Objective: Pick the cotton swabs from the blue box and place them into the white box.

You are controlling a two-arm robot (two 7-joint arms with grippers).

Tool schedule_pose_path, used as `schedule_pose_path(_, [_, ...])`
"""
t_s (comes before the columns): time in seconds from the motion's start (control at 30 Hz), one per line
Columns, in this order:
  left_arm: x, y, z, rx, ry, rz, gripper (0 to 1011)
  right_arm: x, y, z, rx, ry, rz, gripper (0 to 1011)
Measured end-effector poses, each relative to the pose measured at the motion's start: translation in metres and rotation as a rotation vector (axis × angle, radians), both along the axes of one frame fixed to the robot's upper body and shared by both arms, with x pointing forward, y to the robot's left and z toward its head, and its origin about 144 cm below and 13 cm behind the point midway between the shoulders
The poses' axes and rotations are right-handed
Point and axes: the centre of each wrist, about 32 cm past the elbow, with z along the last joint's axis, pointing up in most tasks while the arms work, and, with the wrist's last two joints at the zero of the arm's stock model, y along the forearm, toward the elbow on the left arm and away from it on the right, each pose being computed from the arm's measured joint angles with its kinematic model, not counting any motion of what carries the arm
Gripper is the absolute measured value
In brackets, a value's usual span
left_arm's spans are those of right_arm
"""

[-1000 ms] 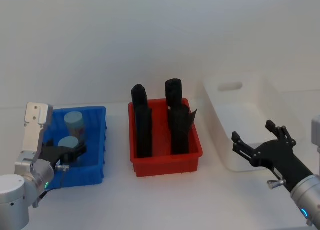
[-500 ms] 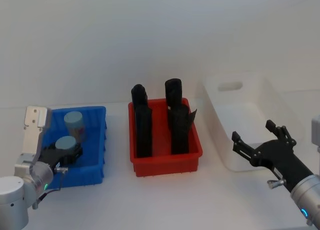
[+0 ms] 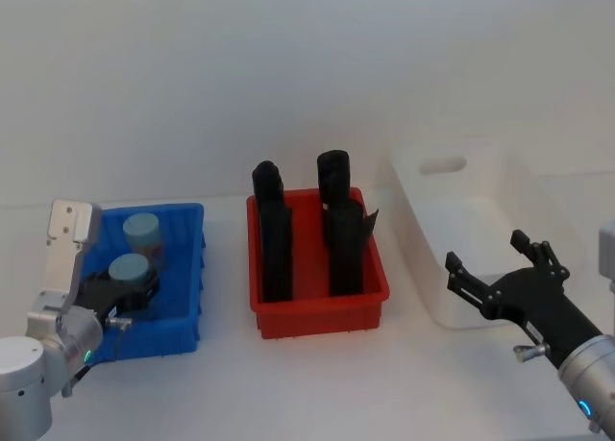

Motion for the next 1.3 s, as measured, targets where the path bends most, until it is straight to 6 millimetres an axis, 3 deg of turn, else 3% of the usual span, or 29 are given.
schedule_pose_path(0.3, [-0.005, -0.002, 0.02, 0.017, -0.042, -0.05, 664, 0.0, 0.0, 0.0, 0.0, 0.0, 0.0, 1002])
schedule_pose_path(0.93, [-0.02, -0.016, 0.086, 0.052, -0.084, -0.285, 664, 0.0, 0.0, 0.0, 0.0, 0.0, 0.0, 1002])
schedule_pose_path(1.3, [-0.027, -0.022, 0.115, 0.041, -0.106, -0.439, 664, 0.0, 0.0, 0.0, 0.0, 0.0, 0.0, 1002])
